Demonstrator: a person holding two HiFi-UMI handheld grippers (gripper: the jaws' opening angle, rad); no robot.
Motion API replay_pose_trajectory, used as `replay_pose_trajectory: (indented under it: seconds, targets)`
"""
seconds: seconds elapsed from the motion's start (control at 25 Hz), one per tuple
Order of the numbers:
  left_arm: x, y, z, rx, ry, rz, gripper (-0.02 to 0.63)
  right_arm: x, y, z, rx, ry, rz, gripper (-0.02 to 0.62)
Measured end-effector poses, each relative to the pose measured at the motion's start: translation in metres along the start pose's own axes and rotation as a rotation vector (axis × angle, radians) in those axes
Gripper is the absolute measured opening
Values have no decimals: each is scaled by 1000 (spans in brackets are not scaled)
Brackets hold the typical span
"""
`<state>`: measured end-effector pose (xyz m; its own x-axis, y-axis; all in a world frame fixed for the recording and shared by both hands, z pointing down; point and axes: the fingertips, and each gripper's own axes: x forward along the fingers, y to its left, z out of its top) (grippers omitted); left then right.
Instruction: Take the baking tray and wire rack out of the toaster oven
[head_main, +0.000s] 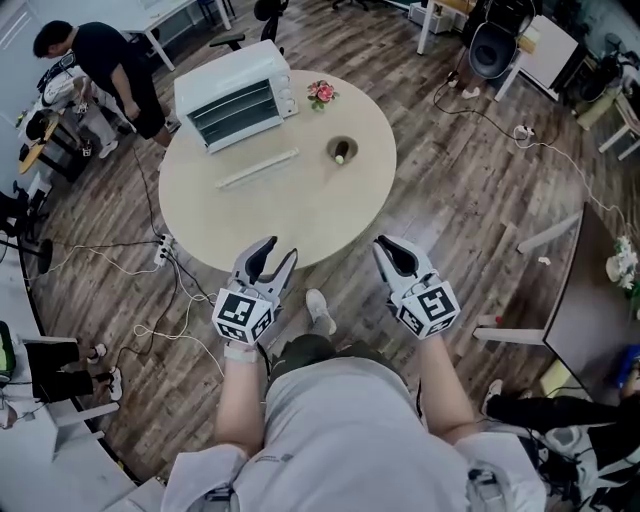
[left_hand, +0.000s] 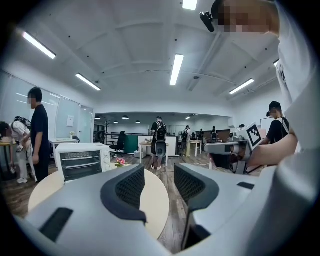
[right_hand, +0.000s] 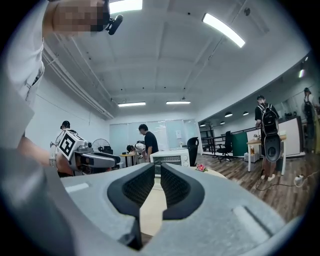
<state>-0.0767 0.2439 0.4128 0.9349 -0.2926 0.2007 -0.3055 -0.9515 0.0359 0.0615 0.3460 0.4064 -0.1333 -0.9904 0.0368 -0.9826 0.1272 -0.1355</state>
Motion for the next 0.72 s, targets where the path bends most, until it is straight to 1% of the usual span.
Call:
replay_pose_trajectory:
  seconds: [0.24, 0.36, 0.52, 0.72]
  targets:
    - [36, 38, -11, -17, 7, -6, 167, 42, -27, -12, -7, 28, 10, 35]
    - [57, 71, -14, -41, 8, 3, 167, 76, -44, -19, -18, 61, 8, 35]
    - [83, 118, -8, -64, 5, 18, 167, 126, -65, -16, -46, 99, 16, 35]
    - [99, 170, -11, -110, 0, 45, 167, 186, -78, -20, -55, 128, 43, 35]
